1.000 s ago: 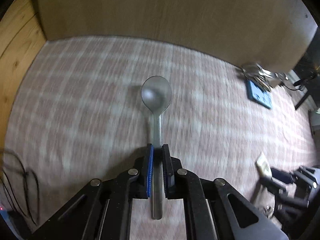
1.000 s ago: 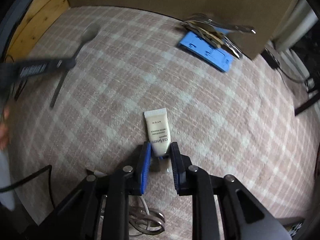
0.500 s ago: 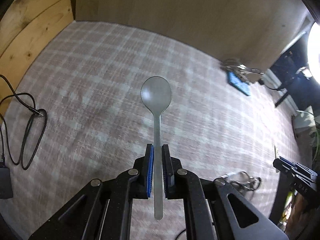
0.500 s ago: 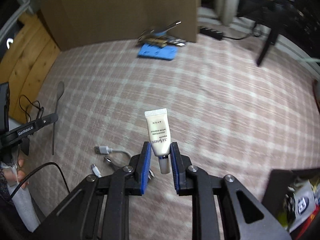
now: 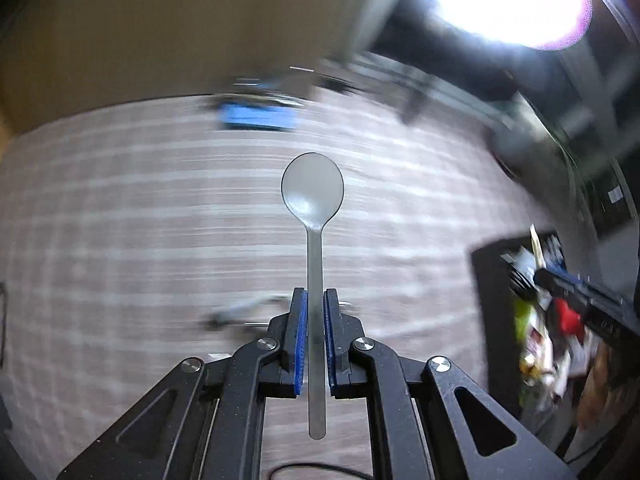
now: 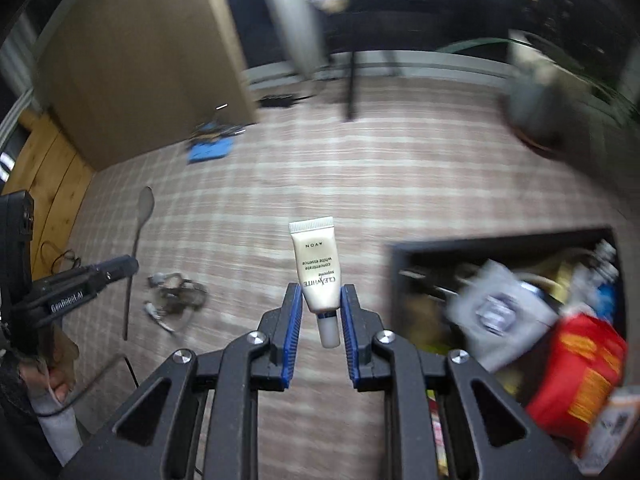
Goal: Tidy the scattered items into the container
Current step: 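Carry the spoon and cream tube in both grippers over the tray, then open both grippers to drop the spoon and cream tube into the tray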
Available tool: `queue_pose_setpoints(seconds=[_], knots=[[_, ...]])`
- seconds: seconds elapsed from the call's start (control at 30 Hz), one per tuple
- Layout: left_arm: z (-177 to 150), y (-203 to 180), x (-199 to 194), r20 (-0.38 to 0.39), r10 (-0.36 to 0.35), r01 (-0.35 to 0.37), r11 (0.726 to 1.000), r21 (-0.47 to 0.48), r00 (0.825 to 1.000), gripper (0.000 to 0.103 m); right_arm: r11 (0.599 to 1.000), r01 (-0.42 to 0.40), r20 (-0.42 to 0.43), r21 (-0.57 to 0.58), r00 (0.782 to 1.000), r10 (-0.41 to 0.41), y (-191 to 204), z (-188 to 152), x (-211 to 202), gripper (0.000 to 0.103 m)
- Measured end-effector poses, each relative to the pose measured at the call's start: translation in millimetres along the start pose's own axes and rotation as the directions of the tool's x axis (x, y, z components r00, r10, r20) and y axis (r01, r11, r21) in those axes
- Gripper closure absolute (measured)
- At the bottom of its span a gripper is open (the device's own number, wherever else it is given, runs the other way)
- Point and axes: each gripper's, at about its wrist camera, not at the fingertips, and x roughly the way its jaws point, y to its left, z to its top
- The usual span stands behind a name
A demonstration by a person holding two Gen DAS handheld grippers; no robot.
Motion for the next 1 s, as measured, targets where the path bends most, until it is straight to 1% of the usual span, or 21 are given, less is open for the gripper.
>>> queue_pose_setpoints(seconds=[0.03, 0.1, 0.17, 0.23, 0.27, 0.33, 0.37, 0.47, 0.57, 0.67, 0.83, 0.9, 0.93, 0.97, 1.0], knots=[[-4, -12, -4, -0.011, -0.011, 0.012, 0.999, 0.031, 1.000, 0.096, 1.000, 0.015, 0.006, 0.018, 1.000, -0.015, -13, -4, -7, 0.084], [-6, -57, 7, -0.047, -0.058, 0.063, 0.992, 0.106, 0.997, 0.096, 0.996, 0.055, 0.016, 0.065, 0.998, -0.056, -43, -14, -23, 0.084], [-7, -90, 13, -0.077, -0.098, 0.109, 0.982, 0.155, 0.992, 0.096, 0.991, 0.088, 0.017, 0.101, 0.996, -0.090, -65, -23, -35, 0.084], [-9, -127, 18, -0.113, -0.138, 0.159, 0.964, 0.211, 0.984, 0.096, 0.980, 0.128, 0.017, 0.151, 0.991, -0.132, -94, -35, -50, 0.084], [-9, -140, 20, -0.126, -0.152, 0.177, 0.958, 0.227, 0.980, 0.096, 0.975, 0.141, 0.016, 0.172, 0.989, -0.146, -103, -41, -54, 0.084], [-12, -174, 24, -0.163, -0.186, 0.225, 0.937, 0.268, 0.969, 0.096, 0.963, 0.166, 0.012, 0.212, 0.985, -0.172, -126, -52, -66, 0.084], [-13, -183, 24, -0.171, -0.195, 0.237, 0.930, 0.280, 0.966, 0.096, 0.956, 0.181, 0.010, 0.232, 0.982, -0.189, -137, -58, -73, 0.084], [-18, -227, 29, -0.211, -0.227, 0.288, 0.900, 0.328, 0.951, 0.096, 0.931, 0.214, 0.008, 0.294, 0.974, -0.227, -168, -77, -91, 0.083], [-21, -259, 34, -0.233, -0.225, 0.301, 0.876, 0.376, 0.946, 0.096, 0.907, 0.235, -0.001, 0.349, 0.968, -0.250, -193, -90, -102, 0.083], [-22, -283, 39, -0.248, -0.222, 0.310, 0.857, 0.412, 0.943, 0.096, 0.889, 0.252, -0.009, 0.383, 0.963, -0.269, -209, -101, -111, 0.083], [-24, -308, 44, -0.232, -0.203, 0.292, 0.839, 0.460, 0.951, 0.096, 0.872, 0.270, -0.016, 0.409, 0.957, -0.289, -220, -111, -115, 0.083], [-25, -312, 43, -0.235, -0.204, 0.295, 0.832, 0.470, 0.950, 0.085, 0.876, 0.278, -0.021, 0.395, 0.956, -0.293, -220, -110, -114, 0.083], [-24, -310, 41, -0.238, -0.209, 0.299, 0.837, 0.459, 0.949, 0.073, 0.874, 0.285, -0.025, 0.392, 0.954, -0.300, -219, -110, -114, 0.081], [-23, -306, 36, -0.225, -0.216, 0.298, 0.839, 0.455, 0.950, 0.071, 0.872, 0.293, -0.024, 0.393, 0.951, -0.308, -217, -109, -115, 0.079], [-22, -303, 34, -0.207, -0.209, 0.284, 0.842, 0.458, 0.956, 0.071, 0.873, 0.292, -0.021, 0.391, 0.951, -0.308, -216, -108, -116, 0.078]])
